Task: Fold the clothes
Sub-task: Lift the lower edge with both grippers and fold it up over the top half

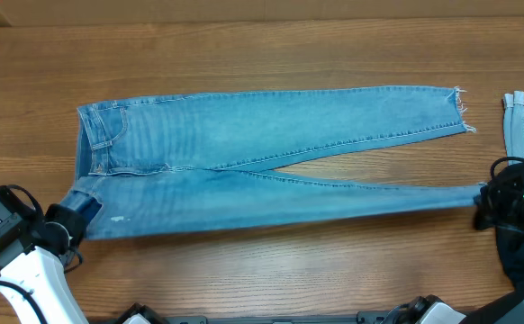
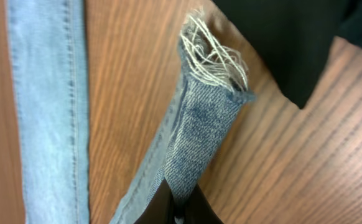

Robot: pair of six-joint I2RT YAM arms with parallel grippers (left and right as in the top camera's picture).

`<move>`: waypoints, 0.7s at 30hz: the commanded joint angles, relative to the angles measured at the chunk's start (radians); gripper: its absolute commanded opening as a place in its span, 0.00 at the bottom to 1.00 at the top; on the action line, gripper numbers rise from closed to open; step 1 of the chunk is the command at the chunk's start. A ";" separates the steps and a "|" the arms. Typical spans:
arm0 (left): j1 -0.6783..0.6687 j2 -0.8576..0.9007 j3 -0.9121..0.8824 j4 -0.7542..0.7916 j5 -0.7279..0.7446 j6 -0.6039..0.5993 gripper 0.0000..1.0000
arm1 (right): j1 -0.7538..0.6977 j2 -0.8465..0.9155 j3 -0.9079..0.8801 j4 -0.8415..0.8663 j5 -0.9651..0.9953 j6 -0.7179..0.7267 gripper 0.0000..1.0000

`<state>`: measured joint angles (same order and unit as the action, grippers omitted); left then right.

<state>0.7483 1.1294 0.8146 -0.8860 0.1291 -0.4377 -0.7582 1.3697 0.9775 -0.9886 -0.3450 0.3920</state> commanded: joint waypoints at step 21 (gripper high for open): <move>-0.313 0.216 0.197 0.417 -0.060 0.106 0.04 | 0.371 0.206 0.272 0.223 0.214 -0.024 0.04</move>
<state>0.4381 1.3106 0.9459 -0.4927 0.1249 -0.3641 -0.3889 1.5261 1.1759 -0.7845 -0.1669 0.3775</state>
